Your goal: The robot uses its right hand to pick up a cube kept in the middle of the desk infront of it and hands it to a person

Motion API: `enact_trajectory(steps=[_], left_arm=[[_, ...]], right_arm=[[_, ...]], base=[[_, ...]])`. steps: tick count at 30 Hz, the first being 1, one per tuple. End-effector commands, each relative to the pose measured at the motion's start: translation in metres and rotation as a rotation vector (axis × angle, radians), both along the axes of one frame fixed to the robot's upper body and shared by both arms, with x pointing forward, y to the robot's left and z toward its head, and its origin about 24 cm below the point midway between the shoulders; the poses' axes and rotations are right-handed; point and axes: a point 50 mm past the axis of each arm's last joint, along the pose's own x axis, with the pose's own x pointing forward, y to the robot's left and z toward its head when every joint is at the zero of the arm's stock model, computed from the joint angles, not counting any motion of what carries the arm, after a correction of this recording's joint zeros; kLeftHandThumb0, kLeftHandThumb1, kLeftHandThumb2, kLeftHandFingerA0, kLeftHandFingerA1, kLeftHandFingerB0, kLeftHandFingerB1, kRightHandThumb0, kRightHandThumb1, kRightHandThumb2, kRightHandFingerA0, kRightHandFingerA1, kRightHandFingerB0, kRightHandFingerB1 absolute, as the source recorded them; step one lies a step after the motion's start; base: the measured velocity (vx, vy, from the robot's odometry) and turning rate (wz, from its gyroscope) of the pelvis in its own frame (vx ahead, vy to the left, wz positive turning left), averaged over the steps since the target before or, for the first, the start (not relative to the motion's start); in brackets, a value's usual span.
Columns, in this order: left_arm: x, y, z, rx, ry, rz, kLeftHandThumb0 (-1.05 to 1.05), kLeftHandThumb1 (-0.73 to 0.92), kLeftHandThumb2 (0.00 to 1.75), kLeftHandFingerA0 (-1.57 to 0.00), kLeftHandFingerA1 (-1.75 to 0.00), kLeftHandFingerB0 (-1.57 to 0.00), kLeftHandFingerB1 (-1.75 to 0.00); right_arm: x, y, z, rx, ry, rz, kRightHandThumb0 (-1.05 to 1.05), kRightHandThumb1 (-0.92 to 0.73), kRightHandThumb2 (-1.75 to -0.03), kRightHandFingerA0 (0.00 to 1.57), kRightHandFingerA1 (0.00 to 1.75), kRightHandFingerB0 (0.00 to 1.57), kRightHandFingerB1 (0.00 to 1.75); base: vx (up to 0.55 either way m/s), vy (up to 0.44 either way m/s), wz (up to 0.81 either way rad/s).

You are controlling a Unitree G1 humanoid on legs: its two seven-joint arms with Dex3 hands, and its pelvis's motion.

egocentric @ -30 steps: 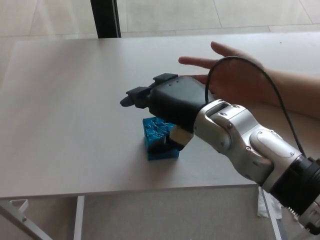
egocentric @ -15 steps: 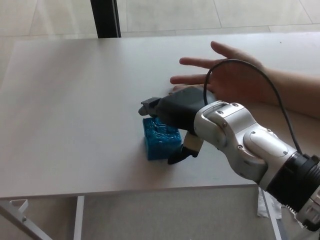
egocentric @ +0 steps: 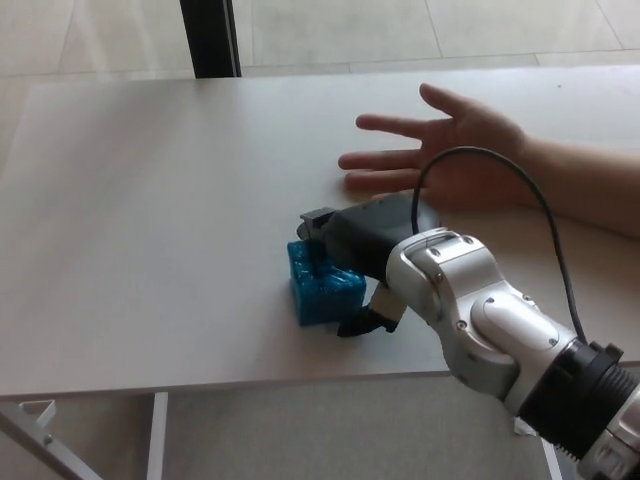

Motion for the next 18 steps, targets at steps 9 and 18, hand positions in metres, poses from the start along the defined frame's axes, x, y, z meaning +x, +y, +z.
enact_trajectory(steps=[9,18], left_arm=[[0.002,-0.001,0.0,0.015,-0.016,-0.01,-0.76,0.77,0.64,-0.79,-0.52,-0.54,-0.39],[0.0,0.0,0.001,0.016,-0.029,-0.003,-0.78,0.79,0.65,-0.81,-0.53,-0.53,-0.4]], right_arm=[[-0.028,-0.018,-0.053,0.322,-0.255,-0.173,-0.35,-0.63,-0.63,0.9,1.75,0.8,0.73],[-0.027,-0.042,-0.054,0.313,-0.333,-0.14,-0.37,-0.59,-0.58,0.76,1.68,0.87,0.83]], base=[[0.0,0.0,0.0],[0.0,0.0,0.0]])
